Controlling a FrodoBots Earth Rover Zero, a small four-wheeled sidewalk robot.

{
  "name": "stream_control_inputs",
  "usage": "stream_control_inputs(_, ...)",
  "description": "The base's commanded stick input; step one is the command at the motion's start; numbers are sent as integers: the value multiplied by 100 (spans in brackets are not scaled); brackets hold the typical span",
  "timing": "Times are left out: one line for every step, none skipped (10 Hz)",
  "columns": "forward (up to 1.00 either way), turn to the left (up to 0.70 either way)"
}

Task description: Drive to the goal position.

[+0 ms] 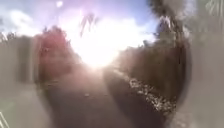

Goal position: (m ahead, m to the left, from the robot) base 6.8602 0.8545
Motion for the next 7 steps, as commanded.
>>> stream_control_inputs(70, 0)
stream_control_inputs(70, 0)
stream_control_inputs(70, 0)
stream_control_inputs(70, 0)
stream_control_inputs(70, 0)
stream_control_inputs(70, 0)
stream_control_inputs(70, 0)
